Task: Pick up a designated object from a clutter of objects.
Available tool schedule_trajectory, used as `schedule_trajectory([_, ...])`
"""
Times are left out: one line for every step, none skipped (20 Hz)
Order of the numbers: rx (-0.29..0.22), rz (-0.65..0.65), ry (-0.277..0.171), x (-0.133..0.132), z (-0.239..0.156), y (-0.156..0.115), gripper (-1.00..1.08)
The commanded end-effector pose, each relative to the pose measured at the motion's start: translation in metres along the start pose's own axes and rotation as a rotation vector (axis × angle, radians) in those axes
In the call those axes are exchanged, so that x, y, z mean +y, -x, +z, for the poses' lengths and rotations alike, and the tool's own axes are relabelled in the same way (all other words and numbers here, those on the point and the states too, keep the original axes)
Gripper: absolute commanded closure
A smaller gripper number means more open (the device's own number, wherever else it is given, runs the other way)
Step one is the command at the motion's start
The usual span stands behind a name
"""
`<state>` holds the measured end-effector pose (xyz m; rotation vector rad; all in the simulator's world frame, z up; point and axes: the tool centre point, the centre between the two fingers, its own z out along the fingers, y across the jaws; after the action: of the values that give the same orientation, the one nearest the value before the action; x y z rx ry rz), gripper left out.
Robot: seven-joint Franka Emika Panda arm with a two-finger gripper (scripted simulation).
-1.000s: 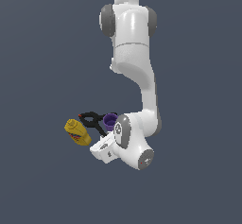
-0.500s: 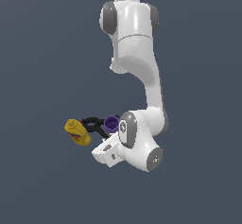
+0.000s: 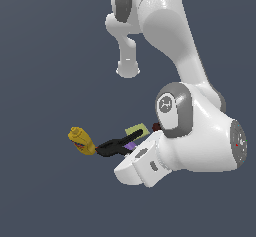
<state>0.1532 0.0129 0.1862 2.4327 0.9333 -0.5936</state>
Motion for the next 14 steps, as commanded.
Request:
schedule_trajectory([0.08,0.016,0.051,0.009,-0.055,0.004,1.08])
schedule_trajectory([0.109,0.022,0.07,0.011,-0.075,0.006,1.08])
schedule_trajectory([0.137,0.027,0.088,0.012,-0.094,0.009,1.08])
schedule_trajectory([0.165,0.033,0.106,0.014,-0.114,0.012,1.08])
schedule_trajectory([0.193,0.038,0.124,0.015,-0.132,0.016,1.08])
schedule_trajectory([0.22,0.043,0.142,0.015,-0.151,0.021,1.08])
schedule_trajectory([0.248,0.049,0.159,0.016,-0.169,0.026,1.08])
schedule_trajectory([0.276,0.054,0.177,0.016,-0.188,0.031,1.08])
schedule_trajectory([0.302,0.059,0.194,0.015,-0.205,0.037,1.08])
schedule_trajectory([0.326,0.064,0.21,0.014,-0.221,0.042,1.08])
schedule_trajectory([0.347,0.068,0.224,0.014,-0.235,0.048,1.08])
schedule_trajectory([0.367,0.072,0.237,0.013,-0.248,0.053,1.08])
schedule_trajectory([0.385,0.075,0.249,0.011,-0.259,0.058,1.08])
schedule_trajectory([0.402,0.078,0.259,0.01,-0.269,0.063,1.08])
